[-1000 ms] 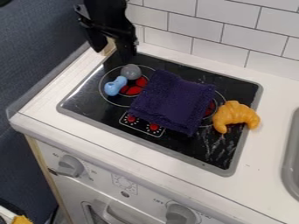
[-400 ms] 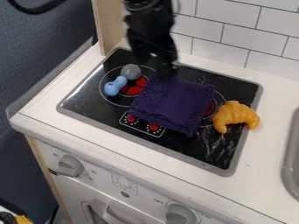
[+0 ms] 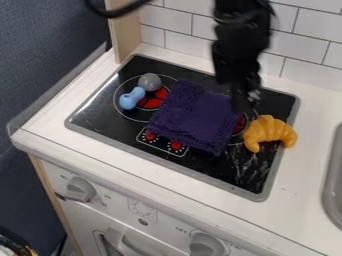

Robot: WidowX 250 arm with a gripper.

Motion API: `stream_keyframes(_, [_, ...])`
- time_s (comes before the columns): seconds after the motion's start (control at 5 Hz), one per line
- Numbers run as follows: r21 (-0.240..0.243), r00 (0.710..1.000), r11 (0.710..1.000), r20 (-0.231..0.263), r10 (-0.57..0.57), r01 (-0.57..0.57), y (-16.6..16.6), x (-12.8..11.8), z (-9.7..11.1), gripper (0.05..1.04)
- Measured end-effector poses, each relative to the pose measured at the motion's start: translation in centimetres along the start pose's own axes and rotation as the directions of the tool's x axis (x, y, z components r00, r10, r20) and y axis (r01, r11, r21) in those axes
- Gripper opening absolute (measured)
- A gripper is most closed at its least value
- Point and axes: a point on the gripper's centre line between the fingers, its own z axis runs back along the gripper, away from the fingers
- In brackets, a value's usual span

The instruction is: Put the yellow object at the top of the purple thing

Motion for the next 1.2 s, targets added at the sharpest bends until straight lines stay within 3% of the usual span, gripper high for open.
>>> stream_keyframes(0.4, [-0.031, 0.983, 0.984, -0.051, -0.175, 0.173, -1.7, 3.2, -2.1, 1.000])
stream_keyframes(1.0, [-0.102, 0.969, 0.978, -0.155, -0.194, 0.180, -1.9, 2.2, -5.5, 1.001])
stream_keyframes(1.2, [-0.105, 0.969, 0.977, -0.147, -0.199, 0.184, -1.9, 2.5, -5.7, 0.948])
